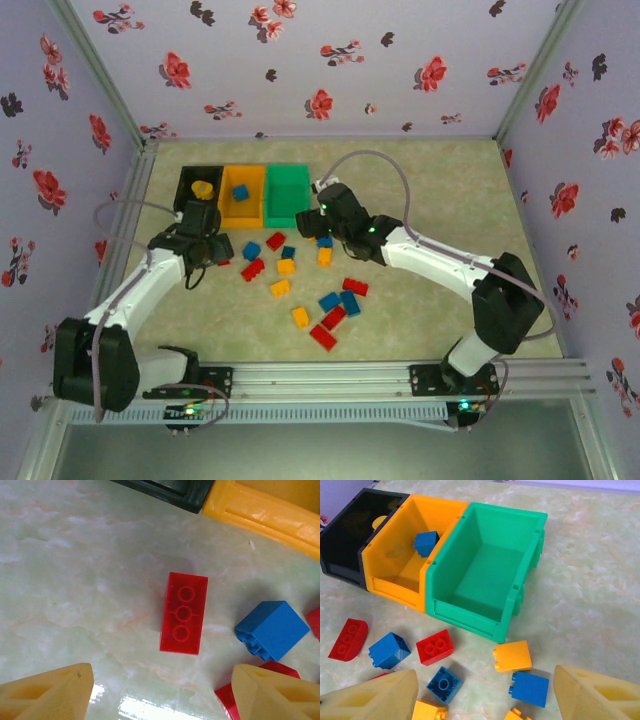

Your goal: Sort the legos into containers by color

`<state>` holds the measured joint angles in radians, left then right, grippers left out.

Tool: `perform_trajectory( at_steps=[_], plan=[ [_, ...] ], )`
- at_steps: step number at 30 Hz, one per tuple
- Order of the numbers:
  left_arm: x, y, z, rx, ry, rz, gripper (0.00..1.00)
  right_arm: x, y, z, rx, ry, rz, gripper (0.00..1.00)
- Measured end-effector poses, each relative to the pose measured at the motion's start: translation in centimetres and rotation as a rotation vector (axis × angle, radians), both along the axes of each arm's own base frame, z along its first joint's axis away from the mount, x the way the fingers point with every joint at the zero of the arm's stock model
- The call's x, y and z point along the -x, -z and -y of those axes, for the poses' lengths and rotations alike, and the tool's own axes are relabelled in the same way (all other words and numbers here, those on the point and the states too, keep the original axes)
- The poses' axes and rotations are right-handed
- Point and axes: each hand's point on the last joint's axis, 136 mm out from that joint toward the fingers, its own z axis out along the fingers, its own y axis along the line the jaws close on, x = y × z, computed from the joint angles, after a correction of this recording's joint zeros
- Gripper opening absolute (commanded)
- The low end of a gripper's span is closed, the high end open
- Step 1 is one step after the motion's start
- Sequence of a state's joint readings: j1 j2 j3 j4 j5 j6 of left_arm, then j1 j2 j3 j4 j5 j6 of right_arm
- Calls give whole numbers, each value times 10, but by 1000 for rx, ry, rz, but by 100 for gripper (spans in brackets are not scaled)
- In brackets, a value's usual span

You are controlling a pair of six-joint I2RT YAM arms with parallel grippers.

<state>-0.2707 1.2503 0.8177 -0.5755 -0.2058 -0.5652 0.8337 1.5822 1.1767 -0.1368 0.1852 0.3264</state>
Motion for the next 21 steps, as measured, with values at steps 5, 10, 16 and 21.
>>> perform_trajectory(
  at_steps=[5, 10, 16, 21],
  plan=[
    [-11, 24, 4, -17, 27, -43, 67, 4, 0, 5, -11, 12, -9, 68],
    [-17, 54, 6, -46, 60, -112, 65, 9, 6, 9, -17, 23, -30, 66],
    [-24, 73, 6, -63, 82, -145, 62, 11, 10, 9, -19, 24, -41, 66],
    [-31, 73, 7, -66, 90, -138, 54, 12, 10, 9, -22, 27, -44, 65]
  ],
)
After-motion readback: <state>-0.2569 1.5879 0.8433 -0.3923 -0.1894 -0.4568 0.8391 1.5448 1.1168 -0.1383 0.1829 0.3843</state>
